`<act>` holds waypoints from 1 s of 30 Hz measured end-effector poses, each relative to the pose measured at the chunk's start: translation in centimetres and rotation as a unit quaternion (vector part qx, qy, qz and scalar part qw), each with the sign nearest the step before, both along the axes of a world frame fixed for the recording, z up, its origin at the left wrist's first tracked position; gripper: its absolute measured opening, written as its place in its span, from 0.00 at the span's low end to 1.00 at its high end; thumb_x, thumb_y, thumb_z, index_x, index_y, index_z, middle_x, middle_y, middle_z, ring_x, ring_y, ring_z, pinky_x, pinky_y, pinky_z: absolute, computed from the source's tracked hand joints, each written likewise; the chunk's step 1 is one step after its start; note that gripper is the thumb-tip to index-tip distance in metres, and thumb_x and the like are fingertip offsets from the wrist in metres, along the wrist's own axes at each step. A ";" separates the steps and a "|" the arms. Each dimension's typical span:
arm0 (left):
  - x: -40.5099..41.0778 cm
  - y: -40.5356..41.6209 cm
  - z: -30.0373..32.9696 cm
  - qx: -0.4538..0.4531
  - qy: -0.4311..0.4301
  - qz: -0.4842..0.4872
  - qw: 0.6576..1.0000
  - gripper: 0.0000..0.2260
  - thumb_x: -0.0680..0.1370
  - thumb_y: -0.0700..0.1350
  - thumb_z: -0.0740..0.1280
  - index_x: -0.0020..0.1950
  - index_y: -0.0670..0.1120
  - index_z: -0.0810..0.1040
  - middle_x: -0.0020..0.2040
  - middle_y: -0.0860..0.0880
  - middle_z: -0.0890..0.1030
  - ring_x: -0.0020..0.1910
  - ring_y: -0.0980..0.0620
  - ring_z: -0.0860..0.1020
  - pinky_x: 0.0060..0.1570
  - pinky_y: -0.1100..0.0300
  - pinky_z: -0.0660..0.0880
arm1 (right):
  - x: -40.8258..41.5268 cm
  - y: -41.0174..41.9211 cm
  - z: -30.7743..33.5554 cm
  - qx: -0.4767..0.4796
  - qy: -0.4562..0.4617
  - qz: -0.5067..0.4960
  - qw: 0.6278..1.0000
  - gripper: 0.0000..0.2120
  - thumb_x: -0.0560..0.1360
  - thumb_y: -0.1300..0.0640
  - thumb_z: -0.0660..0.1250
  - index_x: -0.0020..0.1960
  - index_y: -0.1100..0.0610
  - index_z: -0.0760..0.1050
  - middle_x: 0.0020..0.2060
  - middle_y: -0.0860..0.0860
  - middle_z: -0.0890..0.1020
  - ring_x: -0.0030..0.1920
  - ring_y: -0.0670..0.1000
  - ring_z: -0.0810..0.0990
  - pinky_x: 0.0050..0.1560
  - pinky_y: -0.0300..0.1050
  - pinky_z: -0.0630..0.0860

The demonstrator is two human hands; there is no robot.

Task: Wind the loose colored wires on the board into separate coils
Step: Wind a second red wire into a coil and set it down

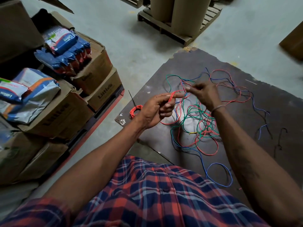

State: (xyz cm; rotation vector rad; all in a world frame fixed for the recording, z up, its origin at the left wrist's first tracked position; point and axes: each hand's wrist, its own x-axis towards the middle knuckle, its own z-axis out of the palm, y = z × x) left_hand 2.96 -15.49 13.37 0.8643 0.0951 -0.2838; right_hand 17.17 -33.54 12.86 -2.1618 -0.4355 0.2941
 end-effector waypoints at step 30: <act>2.5 -1.3 0.8 0.242 -0.027 -0.015 0.970 0.14 0.86 0.38 0.55 0.63 0.29 0.71 0.33 0.46 0.68 0.23 0.57 0.61 0.27 0.59 0.71 | 0.4 -3.2 7.7 0.267 0.108 0.093 0.953 0.03 0.75 0.61 0.69 0.44 0.60 0.80 0.33 0.49 0.81 0.33 0.50 0.70 0.37 0.40 0.65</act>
